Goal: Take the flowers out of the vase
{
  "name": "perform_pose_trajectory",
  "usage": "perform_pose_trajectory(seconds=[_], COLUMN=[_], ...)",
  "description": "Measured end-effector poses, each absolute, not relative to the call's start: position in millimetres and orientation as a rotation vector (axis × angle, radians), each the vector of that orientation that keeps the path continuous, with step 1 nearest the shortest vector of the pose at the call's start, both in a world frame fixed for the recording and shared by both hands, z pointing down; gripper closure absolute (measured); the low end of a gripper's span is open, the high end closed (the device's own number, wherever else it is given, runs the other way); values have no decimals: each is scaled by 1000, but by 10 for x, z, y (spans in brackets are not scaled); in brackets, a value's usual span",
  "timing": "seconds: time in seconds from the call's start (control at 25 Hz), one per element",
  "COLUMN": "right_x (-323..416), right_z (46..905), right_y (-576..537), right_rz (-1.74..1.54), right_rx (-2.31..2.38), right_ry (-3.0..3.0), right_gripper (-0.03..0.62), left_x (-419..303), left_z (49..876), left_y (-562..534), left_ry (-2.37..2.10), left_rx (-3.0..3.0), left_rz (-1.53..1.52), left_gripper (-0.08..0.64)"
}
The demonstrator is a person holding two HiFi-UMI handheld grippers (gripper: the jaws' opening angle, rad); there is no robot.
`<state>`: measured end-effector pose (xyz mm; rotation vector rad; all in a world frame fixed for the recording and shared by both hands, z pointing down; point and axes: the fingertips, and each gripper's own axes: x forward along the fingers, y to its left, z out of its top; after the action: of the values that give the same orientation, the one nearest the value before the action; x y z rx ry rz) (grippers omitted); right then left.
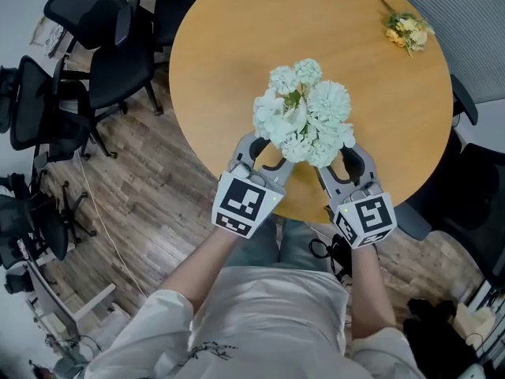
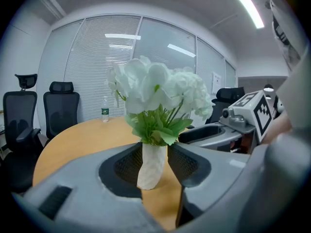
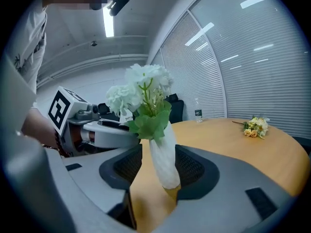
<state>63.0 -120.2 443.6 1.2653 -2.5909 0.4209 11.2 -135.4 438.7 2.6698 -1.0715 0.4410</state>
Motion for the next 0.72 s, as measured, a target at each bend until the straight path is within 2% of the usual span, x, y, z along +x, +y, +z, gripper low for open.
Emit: perform_pose_trajectory(seconds=[0.24, 0.52, 0.72], right_x=[581, 553, 498], right_z=[4579, 4720, 4806], right_y=[-1316, -1436, -1522], right_rz=[395, 371, 350], right_rx=[1231, 1200, 1171], right_ry=[-2633, -2670, -2672], right_gripper=[362, 337, 328], left_x=[185, 322, 399], left_z=[4347, 4354, 4355], left_y=[-1455, -1487, -1505], left_ry=[-1061, -995, -915], left_rx=[2707, 2763, 2810], left_rz=[421, 429, 429], left_gripper=[353, 301, 293])
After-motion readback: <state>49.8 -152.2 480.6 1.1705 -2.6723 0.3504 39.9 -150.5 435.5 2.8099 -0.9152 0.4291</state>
